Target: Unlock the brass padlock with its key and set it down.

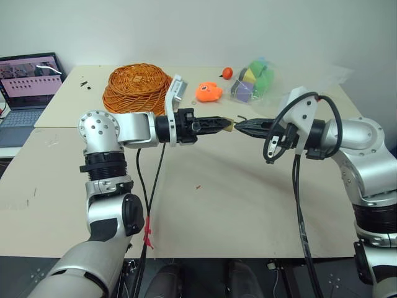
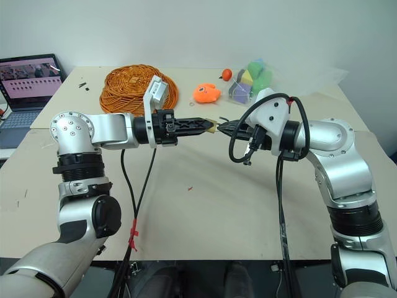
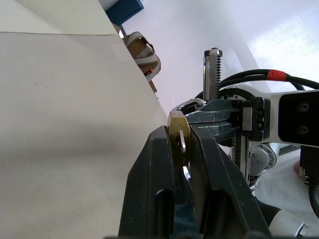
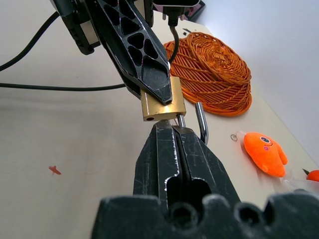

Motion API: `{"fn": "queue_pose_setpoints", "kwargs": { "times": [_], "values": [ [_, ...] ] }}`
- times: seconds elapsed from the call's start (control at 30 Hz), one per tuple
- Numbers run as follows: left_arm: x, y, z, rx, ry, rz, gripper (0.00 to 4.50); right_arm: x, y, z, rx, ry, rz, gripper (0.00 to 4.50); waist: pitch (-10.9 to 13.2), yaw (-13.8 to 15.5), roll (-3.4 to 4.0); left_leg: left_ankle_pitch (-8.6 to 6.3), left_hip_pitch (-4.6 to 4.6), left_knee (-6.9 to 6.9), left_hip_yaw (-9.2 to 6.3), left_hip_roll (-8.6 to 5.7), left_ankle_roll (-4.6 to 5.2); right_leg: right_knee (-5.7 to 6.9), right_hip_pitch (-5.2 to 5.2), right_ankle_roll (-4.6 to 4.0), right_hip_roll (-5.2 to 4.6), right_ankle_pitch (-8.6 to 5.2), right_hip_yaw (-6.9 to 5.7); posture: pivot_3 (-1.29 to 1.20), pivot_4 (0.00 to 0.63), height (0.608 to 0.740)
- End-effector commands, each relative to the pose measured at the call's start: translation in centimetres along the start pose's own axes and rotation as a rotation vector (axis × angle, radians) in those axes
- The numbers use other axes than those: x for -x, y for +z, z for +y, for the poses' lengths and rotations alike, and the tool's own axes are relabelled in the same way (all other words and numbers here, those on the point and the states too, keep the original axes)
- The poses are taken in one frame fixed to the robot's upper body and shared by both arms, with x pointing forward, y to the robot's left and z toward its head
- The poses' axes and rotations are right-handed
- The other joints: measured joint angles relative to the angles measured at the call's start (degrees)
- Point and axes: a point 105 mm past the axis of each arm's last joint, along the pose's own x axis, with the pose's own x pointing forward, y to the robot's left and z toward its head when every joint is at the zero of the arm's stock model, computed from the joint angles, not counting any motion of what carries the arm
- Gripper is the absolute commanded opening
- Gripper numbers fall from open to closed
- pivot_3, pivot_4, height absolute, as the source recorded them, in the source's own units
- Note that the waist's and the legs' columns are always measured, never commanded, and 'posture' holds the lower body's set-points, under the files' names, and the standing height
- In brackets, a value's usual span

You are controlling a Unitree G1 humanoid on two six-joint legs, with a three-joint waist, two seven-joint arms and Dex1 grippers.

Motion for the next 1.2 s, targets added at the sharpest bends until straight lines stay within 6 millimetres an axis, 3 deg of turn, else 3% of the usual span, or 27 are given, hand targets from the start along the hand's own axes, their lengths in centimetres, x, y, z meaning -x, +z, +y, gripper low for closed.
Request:
{"fn": "queue_pose_setpoints", "kwargs": {
  "times": [0.03,0.43,1.2],
  "values": [
    [0.1,-0.1,-0.5,-0.022,-0.02,0.0,0.01,0.9,1.9,-1.2,0.063,-0.047,-0.04,0.08,0.0,0.0,0.0,0.0,0.0,0.0,0.0,0.0,0.0,0.0,0.0,0.0,0.0,0.0,0.0,0.0,0.15,0.74],
    [0.2,-0.2,-0.4,-0.021,-0.017,-0.002,0.01,1.2,2.7,-1.6,0.073,-0.037,-0.045,0.08,0.0,0.0,0.0,0.0,0.0,0.0,0.0,0.0,0.0,0.0,0.0,0.0,-0.01,0.0,0.0,0.0,0.15,0.74],
    [0.1,0.2,-0.6,-0.019,-0.019,-0.015,0.01,0.5,1.3,-1.8,0.106,-0.05,-0.017,0.08,0.0,0.0,0.0,0.0,0.0,0.0,0.0,-0.01,0.0,0.0,0.0,0.0,-0.01,0.0,0.0,0.0,0.15,0.74]
  ]
}}
